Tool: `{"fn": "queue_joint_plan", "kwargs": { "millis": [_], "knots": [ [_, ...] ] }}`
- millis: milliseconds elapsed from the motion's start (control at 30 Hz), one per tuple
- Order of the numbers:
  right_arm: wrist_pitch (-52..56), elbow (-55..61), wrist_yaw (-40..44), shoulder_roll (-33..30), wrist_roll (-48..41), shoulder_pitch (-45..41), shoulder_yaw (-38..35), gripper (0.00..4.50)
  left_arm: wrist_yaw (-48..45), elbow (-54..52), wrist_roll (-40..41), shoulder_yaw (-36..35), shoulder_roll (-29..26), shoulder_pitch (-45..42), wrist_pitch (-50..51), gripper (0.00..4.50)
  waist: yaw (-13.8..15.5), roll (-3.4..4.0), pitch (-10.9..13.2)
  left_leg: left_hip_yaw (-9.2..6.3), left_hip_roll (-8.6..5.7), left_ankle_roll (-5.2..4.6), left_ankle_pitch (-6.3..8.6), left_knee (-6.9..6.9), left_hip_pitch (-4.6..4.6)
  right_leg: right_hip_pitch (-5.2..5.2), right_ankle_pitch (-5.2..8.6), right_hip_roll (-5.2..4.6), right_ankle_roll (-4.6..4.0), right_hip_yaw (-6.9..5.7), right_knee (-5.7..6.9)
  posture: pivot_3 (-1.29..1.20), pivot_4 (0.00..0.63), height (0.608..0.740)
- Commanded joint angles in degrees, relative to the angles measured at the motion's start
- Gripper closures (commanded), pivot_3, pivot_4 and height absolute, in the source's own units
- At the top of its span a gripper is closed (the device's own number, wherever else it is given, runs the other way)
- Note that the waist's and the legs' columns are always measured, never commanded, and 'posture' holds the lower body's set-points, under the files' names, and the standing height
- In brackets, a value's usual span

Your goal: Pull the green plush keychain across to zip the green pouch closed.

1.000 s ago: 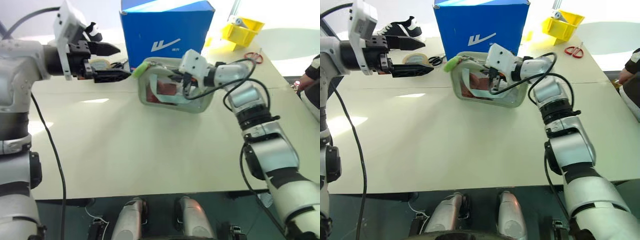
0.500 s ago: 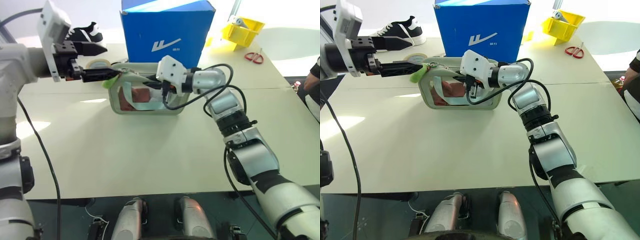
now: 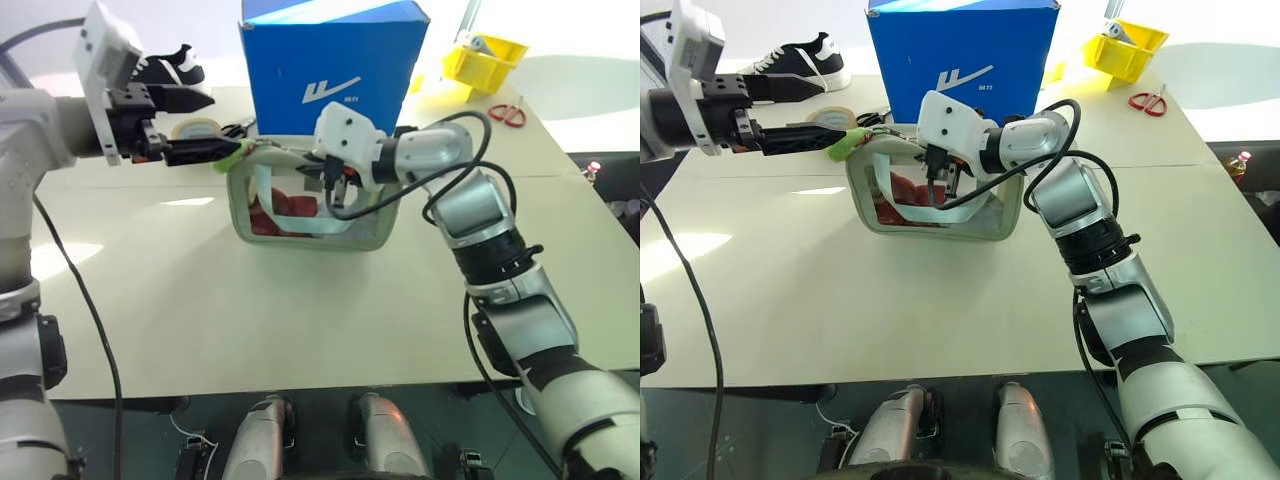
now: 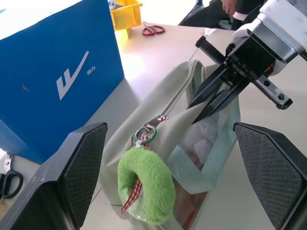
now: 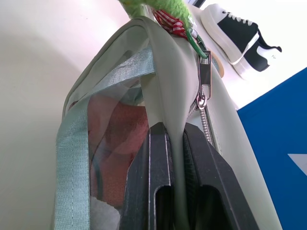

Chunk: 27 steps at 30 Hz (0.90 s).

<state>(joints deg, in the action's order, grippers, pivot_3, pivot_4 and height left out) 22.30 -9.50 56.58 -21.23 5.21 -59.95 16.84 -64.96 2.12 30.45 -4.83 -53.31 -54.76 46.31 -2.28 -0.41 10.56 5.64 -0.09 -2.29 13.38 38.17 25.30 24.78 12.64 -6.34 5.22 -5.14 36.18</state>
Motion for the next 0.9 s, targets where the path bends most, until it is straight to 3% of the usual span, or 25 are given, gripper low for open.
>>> {"fn": "queue_joint_plan", "kwargs": {
  "millis": [33,267,400,533,700,900],
  "knots": [
    [0.35,2.69,-0.23,0.26,-0.98,1.22,0.33,4.45,-1.63,-0.08,-0.83,0.23,-1.51,-1.29,-2.25,0.0,0.11,-0.01,0.0,0.0,0.0,0.0,0.0,0.0,0.0,0.0,0.0,0.0,0.0,0.0,0.0,0.0,0.15,0.74],
    [6.12,9.35,2.5,-0.72,-4.37,4.14,0.57,4.45,-2.06,1.1,-1.64,0.43,-1.87,-1.38,-3.31,0.0,0.15,-0.02,-0.01,0.0,0.0,0.0,0.0,0.02,-0.01,-0.02,0.0,-0.01,0.0,0.0,0.01,0.0,0.15,0.74],
    [12.68,15.21,3.85,-2.04,-9.06,5.09,-2.13,2.9,-1.95,0.87,-1.52,-0.04,-1.92,-0.79,-3.33,0.0,0.15,-0.02,-0.01,0.0,0.0,-0.01,0.0,0.02,-0.01,-0.01,0.0,-0.01,0.0,0.0,0.01,0.0,0.15,0.74],
    [17.47,18.11,1.96,-5.5,-13.27,5.35,-8.78,0.88,-1.08,1.11,-1.05,-1.76,-2.35,0.22,-2.88,0.0,0.29,-0.02,-0.01,0.0,0.01,-0.02,0.01,0.02,0.0,-0.01,0.0,-0.02,0.0,0.0,0.0,0.0,0.15,0.74],
    [17.95,20.07,3.9,-13.81,-18.22,9.14,-16.57,0.88,-0.67,1.02,-0.85,-3.46,-4.0,3.21,-2.86,0.0,1.26,-0.02,-0.01,0.02,-0.02,-0.06,0.04,0.02,-0.01,-0.01,0.0,-0.07,0.01,0.0,-0.03,0.0,0.15,0.74],
    [15.29,21.09,7.98,-22.42,-20.74,15.72,-17.66,0.88,-0.61,0.69,-0.58,-3.06,-3.89,4.98,-2.72,0.0,1.61,-0.04,-0.01,0.02,-0.04,-0.33,0.21,0.02,0.01,-0.04,0.0,-0.13,0.0,-0.02,-0.15,0.0,0.15,0.74]
  ]
}}
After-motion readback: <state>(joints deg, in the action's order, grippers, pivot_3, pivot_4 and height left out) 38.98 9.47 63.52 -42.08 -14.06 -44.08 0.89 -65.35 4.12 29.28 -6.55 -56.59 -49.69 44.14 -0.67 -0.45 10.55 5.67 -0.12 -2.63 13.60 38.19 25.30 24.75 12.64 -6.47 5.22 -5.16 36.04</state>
